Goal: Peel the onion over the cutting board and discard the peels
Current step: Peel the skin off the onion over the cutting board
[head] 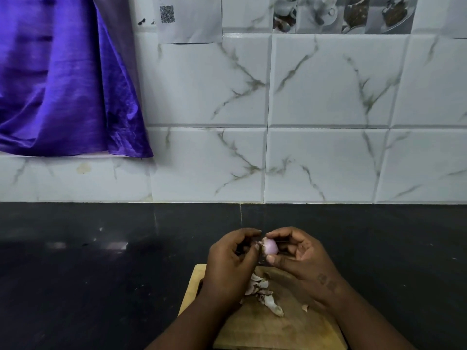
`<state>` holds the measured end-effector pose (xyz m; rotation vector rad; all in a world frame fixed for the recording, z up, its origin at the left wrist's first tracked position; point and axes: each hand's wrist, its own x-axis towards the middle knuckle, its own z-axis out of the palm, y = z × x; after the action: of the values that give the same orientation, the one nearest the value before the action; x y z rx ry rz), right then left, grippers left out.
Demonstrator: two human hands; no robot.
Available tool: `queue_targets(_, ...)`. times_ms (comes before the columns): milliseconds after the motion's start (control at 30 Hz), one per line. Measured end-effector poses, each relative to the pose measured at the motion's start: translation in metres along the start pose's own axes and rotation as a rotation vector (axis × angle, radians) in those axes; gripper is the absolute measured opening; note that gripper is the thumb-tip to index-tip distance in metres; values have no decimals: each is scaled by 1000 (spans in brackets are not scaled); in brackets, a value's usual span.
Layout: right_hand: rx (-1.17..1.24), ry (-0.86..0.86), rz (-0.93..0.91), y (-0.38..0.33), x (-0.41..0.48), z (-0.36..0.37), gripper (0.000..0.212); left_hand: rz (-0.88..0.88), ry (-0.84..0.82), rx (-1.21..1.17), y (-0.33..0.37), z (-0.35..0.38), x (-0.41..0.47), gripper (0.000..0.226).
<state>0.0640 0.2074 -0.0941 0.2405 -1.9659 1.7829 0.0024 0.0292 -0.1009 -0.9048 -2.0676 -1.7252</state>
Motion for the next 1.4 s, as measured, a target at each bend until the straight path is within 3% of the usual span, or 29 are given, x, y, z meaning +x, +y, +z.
queue_targets(233, -104, -15, 18, -2, 0, -1, 35, 298, -23, 448, -2, -6, 1, 11)
queue_targets(433, -92, -22, 0, -2, -1, 2, 36, 440, 13, 565, -1, -2, 1, 19)
queue_targets(567, -65, -28, 1, 1, -2, 3, 35, 277, 49, 462, 0, 0, 0, 5)
queue_targets(733, -27, -47, 12, 0, 0, 1, 44, -96, 32, -45, 0, 0, 2, 15)
queue_targets(867, -23, -31, 29, -2, 0, 1, 50, -180, 6, -142, -3, 1, 3, 19)
queue_targets(1033, -78, -6, 40, -6, 0, 0, 41, -87, -47, -1, -1, -1, 0, 23)
queue_targets(1400, -186, 1, 22, -5, -2, 0, 47, 77, -60, 199, -2, -5, 3, 14)
